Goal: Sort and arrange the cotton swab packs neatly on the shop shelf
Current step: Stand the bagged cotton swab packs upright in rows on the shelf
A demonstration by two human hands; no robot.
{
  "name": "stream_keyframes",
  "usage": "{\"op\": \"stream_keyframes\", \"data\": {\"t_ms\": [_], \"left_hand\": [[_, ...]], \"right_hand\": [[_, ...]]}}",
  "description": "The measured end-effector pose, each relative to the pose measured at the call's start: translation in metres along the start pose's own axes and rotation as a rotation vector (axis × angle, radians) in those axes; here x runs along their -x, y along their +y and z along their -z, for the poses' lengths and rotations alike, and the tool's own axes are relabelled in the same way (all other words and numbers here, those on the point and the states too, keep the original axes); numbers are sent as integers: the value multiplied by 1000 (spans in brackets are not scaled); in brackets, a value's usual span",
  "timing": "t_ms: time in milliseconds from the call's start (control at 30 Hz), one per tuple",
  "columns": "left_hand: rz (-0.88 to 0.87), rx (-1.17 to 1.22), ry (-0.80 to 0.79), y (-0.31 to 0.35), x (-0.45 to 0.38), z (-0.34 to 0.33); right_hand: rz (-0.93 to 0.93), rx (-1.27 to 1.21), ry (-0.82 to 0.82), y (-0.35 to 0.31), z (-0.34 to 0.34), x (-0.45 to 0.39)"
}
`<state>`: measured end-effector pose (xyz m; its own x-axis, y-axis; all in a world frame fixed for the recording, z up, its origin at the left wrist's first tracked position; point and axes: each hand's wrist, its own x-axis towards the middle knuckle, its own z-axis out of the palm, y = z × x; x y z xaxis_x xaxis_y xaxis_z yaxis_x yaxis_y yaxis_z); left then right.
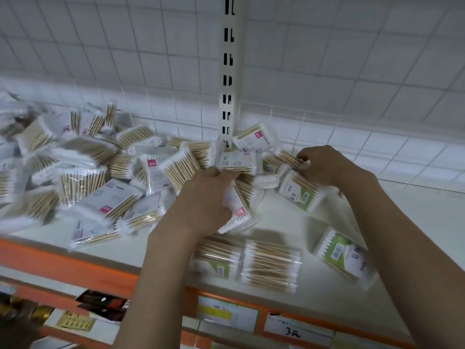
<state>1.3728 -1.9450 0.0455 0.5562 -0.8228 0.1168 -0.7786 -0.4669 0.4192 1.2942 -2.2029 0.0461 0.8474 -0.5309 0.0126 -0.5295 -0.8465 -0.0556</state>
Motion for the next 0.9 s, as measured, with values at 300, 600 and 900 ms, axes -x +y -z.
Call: {"op": "stream_keyframes", "data": {"t_ms": [300,600,900], "left_hand": [[28,27,134,12,1,17],[-103,127,259,74,12,16],[-210,205,189,173,12,-37]], "right_hand": [[32,-130,223,-1,16,22],[46,-363,518,21,43,97],[-90,-552,652,105,44,205]]}}
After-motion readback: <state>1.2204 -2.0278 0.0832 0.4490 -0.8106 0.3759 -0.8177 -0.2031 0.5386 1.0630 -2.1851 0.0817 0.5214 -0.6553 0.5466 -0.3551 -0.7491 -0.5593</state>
